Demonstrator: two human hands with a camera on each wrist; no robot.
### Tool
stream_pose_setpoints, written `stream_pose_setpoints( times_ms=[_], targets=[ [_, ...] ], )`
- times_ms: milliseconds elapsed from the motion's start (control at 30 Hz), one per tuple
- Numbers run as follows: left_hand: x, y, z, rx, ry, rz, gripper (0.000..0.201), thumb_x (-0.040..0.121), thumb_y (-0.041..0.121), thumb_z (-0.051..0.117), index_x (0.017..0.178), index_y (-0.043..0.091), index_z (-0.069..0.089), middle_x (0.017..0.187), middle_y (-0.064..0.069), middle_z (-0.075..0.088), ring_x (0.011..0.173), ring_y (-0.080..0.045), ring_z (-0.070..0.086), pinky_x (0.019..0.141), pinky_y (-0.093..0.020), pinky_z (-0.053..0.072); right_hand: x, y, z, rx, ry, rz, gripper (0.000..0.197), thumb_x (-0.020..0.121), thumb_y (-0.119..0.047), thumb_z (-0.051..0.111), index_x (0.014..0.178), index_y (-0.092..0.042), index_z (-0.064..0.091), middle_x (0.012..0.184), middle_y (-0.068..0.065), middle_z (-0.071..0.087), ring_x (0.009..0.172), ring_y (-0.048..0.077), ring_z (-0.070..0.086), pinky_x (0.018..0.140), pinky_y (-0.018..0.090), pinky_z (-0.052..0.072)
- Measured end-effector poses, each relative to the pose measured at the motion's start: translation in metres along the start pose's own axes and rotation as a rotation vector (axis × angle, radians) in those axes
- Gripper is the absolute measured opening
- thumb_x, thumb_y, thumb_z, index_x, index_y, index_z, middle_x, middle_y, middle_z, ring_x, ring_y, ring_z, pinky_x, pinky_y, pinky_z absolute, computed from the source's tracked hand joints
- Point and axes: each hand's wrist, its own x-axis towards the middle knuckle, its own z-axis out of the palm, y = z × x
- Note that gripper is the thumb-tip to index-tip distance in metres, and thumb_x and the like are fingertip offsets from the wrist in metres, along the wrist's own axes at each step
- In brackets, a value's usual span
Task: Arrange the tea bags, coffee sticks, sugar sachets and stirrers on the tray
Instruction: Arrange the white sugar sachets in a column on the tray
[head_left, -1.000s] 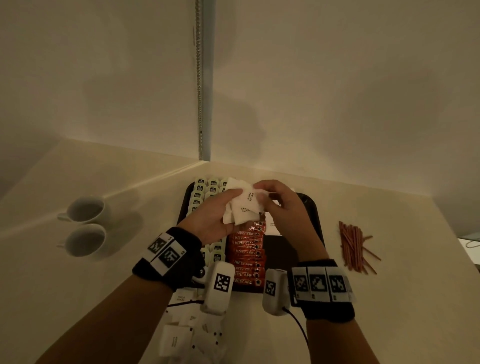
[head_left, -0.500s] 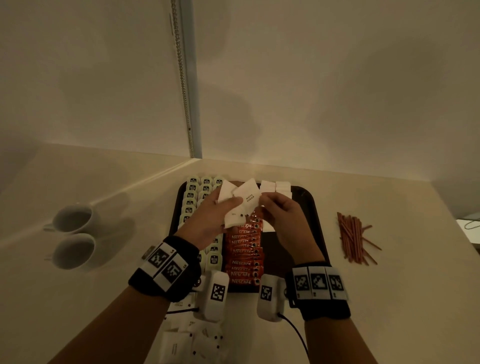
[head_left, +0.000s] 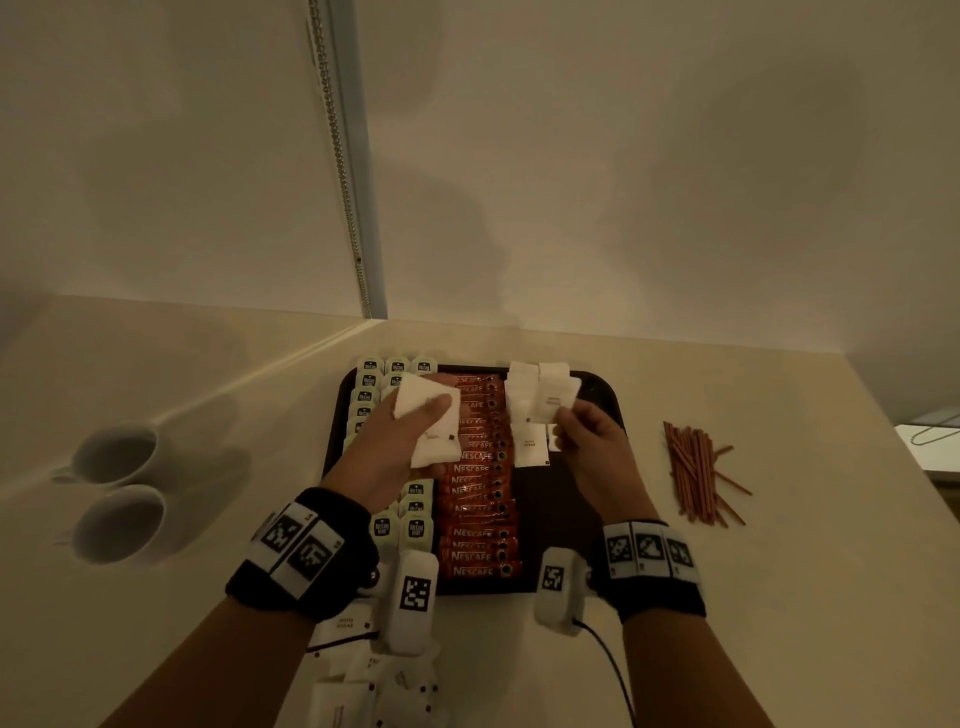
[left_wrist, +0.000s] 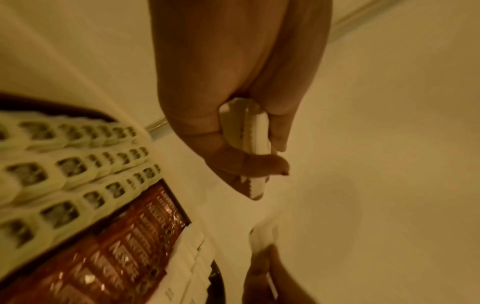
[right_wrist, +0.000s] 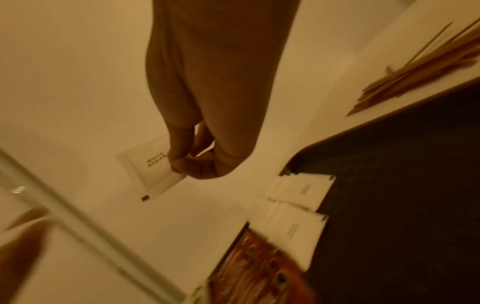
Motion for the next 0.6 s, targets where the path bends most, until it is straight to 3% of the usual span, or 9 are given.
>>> stream_pose_setpoints(
  times_ms=[67, 133, 233, 400, 600],
  targets=[
    [0.0, -0.002, -0.005, -0.093, 0.013, -0.025, 0.024, 0.094, 0.024, 0.054, 0.117, 0.026, 0.061, 0.106, -0.011, 0.066, 0.082, -0.026, 0.065, 0.041, -0.022, 0.044, 0.018, 0.011, -0.022, -0.183, 0.129, -0.012, 0.013, 0.092, -0.01, 0.054, 0.099, -0.015, 0.064, 0.095, 0.003, 0.067, 0.078, 0.012, 0.059, 0.069, 0.026, 0.05],
    [0.001, -0.005, -0.009, -0.133, 0.025, -0.034, 0.026, 0.094, 0.027, 0.053, 0.119, 0.027, 0.059, 0.103, -0.007, 0.068, 0.083, -0.026, 0.064, 0.039, -0.022, 0.043, 0.036, 0.025, -0.04, -0.363, 0.241, 0.007, 0.014, 0.09, -0.013, 0.058, 0.104, -0.013, 0.064, 0.103, 0.007, 0.068, 0.09, 0.019, 0.062, 0.082, 0.035, 0.053],
    [0.001, -0.005, -0.011, -0.198, 0.02, -0.07, 0.026, 0.096, 0.03, 0.048, 0.12, 0.027, 0.059, 0.103, -0.007, 0.067, 0.087, -0.029, 0.06, 0.039, -0.022, 0.044, 0.052, 0.044, -0.056, -0.62, 0.297, 0.05, 0.021, 0.089, -0.018, 0.06, 0.108, -0.009, 0.063, 0.11, 0.009, 0.066, 0.102, 0.024, 0.06, 0.093, 0.043, 0.05],
    [0.003, -0.002, -0.013, -0.221, -0.018, -0.087, 0.031, 0.098, 0.033, 0.038, 0.118, 0.022, 0.059, 0.104, -0.008, 0.066, 0.088, -0.03, 0.059, 0.045, -0.024, 0.05, 0.063, 0.063, -0.059, -0.784, 0.254, 0.113, 0.024, 0.09, -0.02, 0.06, 0.11, -0.008, 0.063, 0.112, 0.009, 0.064, 0.104, 0.024, 0.058, 0.094, 0.038, 0.047],
    [0.006, -0.006, -0.02, -0.309, -0.016, -0.135, 0.039, 0.097, 0.029, 0.036, 0.125, 0.016, 0.06, 0.112, -0.014, 0.065, 0.091, -0.035, 0.063, 0.048, -0.028, 0.054, 0.07, 0.065, -0.054, -0.852, 0.325, 0.102, 0.027, 0.09, -0.02, 0.06, 0.112, -0.005, 0.062, 0.115, 0.012, 0.063, 0.108, 0.027, 0.056, 0.093, 0.035, 0.044]
  ],
)
